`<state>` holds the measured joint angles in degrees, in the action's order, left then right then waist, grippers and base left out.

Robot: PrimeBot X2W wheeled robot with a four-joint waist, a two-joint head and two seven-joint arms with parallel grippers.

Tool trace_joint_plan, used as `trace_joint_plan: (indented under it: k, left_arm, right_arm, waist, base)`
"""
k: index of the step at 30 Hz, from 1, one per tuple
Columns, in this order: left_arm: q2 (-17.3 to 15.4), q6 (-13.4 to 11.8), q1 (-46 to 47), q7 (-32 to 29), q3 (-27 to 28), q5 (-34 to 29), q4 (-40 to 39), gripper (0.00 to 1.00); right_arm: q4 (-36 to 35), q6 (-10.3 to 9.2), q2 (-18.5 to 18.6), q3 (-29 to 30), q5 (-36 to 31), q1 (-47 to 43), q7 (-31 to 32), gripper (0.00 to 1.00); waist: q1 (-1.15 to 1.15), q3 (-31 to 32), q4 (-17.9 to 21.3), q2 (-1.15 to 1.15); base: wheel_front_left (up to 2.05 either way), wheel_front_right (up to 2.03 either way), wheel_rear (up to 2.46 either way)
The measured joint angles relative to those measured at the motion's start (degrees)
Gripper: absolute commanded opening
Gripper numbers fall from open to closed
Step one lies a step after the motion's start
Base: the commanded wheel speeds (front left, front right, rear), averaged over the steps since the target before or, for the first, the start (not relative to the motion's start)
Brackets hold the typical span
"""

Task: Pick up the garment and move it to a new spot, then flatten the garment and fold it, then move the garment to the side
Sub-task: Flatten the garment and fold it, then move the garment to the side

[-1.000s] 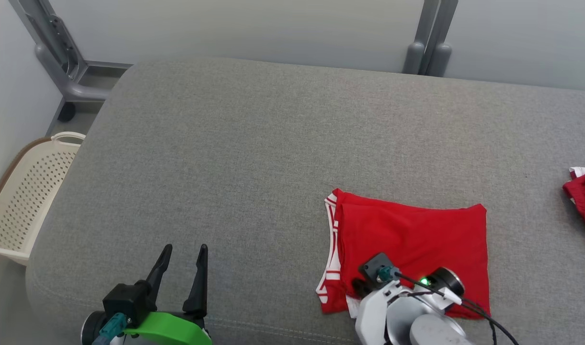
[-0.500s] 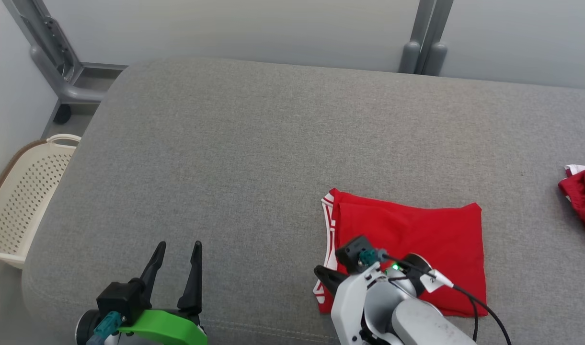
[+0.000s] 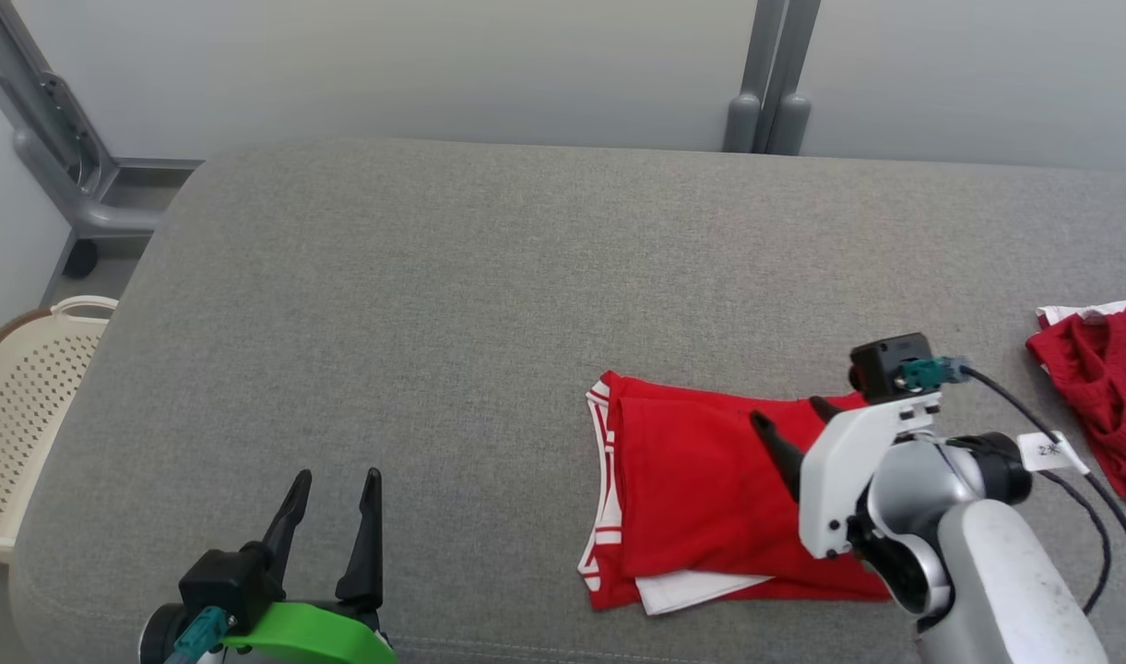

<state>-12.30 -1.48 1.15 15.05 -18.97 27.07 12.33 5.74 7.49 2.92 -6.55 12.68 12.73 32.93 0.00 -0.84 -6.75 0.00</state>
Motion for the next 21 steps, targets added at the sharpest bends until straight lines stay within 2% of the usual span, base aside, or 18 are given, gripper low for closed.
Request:
trace_joint_plan:
  k: [5, 10, 17, 21]
  left_arm:
    - [0.0, -0.1, 0.0, 0.0, 0.4, -0.7, -0.9, 1.00]
    - [0.0, -0.2, 0.1, 0.0, 1.3, -1.6, -1.6, 1.00]
    - [0.3, -0.2, 0.1, 0.0, 2.2, -2.7, -2.8, 1.00]
    - [0.3, -0.1, 0.2, 0.0, 2.7, -3.4, -3.5, 1.00]
  right_arm:
    - [-4.7, 0.00, -0.1, 6.8, -3.8, -3.1, 4.1, 1.00]
    - [-5.4, 0.00, -0.1, 10.7, -4.7, -4.4, 5.7, 1.00]
    - [-0.7, 0.00, -0.1, 14.8, -4.2, -5.4, 5.8, 1.00]
    - [2.5, 0.00, -0.1, 15.0, -3.4, -5.4, 4.8, 1.00]
  waist:
    - [0.00, -0.3, 0.9, 0.00]
    - [0.00, -0.7, 1.5, 0.00]
    - [0.00, -1.4, 1.9, 0.00]
    - [0.00, -1.9, 1.7, 0.00]
  base:
    - [0.00, 0.00, 0.00]
    - [0.00, 0.00, 0.00]
    - [0.00, 0.00, 0.00]
    - [0.00, 0.00, 0.00]
